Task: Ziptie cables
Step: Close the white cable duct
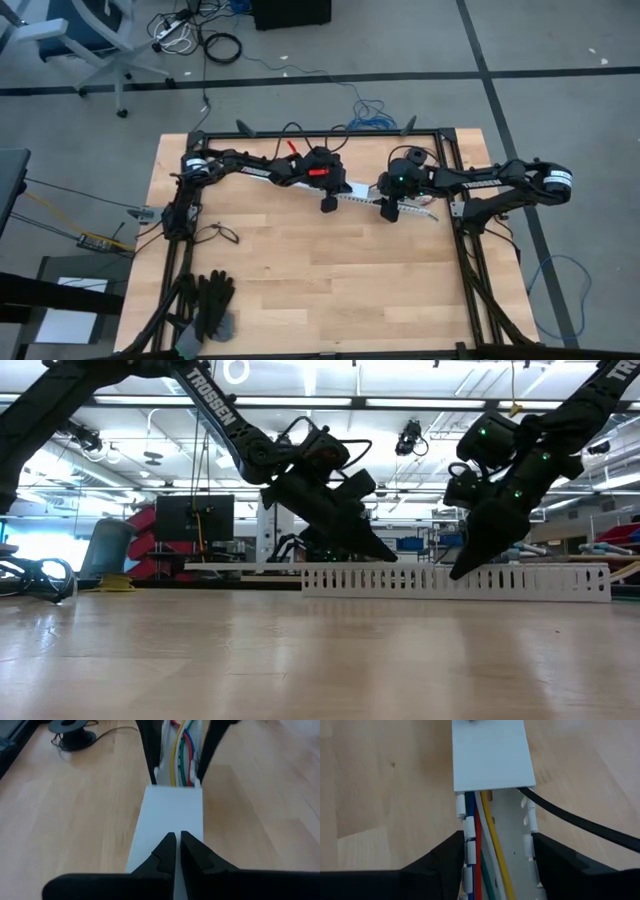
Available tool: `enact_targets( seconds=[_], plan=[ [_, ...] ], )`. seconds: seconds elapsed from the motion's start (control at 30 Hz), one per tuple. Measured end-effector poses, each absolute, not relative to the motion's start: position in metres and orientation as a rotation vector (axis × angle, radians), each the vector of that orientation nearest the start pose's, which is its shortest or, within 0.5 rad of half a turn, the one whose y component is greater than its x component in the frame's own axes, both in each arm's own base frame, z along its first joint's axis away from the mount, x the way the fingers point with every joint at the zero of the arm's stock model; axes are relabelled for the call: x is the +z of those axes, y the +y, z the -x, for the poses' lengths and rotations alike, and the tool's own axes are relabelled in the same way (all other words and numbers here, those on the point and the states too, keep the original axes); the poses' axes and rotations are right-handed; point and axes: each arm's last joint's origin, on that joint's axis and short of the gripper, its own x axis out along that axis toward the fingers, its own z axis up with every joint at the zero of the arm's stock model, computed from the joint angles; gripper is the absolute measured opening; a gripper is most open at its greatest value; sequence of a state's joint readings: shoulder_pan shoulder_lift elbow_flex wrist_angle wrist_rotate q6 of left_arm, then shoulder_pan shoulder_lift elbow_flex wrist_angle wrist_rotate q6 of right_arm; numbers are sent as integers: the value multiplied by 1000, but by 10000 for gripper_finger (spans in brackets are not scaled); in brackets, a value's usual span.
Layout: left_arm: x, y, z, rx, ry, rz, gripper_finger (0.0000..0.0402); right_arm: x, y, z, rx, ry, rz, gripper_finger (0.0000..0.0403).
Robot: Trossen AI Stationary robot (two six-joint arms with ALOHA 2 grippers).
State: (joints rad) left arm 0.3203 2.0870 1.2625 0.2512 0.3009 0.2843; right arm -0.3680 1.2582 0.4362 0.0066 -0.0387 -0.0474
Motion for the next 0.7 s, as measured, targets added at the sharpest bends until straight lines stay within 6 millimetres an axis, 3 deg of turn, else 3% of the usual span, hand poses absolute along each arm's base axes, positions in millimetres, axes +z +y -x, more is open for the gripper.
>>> enact_targets(
  seconds=[0.33, 0.7],
  plan=[
    [143, 129, -452, -101, 538, -102, 0, 146, -76, -203, -281, 796, -121, 208],
    [142, 130, -451, -111, 572, -81, 0, 151, -75, -202, -260, 764, -128, 237]
  ],
)
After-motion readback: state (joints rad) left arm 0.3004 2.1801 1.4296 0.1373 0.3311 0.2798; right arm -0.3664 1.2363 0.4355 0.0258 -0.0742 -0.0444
